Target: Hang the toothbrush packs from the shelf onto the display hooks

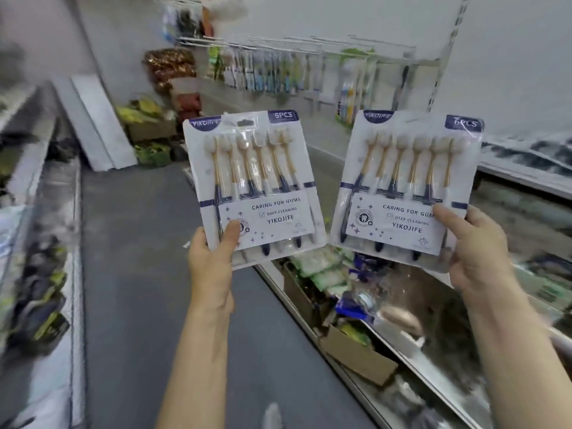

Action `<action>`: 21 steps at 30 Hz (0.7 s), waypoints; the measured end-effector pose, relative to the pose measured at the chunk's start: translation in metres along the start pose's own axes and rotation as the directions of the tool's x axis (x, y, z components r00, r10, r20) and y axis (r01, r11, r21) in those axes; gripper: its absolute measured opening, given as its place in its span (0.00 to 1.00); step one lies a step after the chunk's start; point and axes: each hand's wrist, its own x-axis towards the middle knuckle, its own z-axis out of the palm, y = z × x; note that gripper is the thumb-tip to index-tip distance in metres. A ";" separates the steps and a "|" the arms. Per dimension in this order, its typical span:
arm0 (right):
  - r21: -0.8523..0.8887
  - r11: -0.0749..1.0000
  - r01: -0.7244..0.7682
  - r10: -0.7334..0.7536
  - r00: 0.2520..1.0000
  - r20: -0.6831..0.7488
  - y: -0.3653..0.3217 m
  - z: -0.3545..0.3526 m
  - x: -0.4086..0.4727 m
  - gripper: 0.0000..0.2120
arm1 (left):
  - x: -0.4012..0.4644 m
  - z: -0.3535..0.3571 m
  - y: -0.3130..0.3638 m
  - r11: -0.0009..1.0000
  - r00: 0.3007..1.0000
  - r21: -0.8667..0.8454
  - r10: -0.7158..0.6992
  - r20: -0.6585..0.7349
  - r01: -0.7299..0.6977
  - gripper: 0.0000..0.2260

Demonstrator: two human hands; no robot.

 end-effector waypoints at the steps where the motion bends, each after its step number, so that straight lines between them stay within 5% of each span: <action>1: 0.018 1.000 -0.010 0.010 1.000 0.024 0.012 0.027 0.017 0.03 | 0.027 -0.007 -0.003 1.000 1.000 0.008 0.012 -0.011 -0.012 0.06; 9: 0.082 0.996 -0.045 0.033 0.990 0.139 0.060 0.265 0.149 0.06 | 0.270 -0.036 0.012 0.992 0.997 0.110 0.059 -0.041 -0.054 0.10; 21: 0.017 1.000 0.022 -0.024 0.988 0.154 0.134 0.581 0.254 0.09 | 0.586 -0.125 -0.007 0.996 0.996 0.022 0.084 0.016 -0.084 0.10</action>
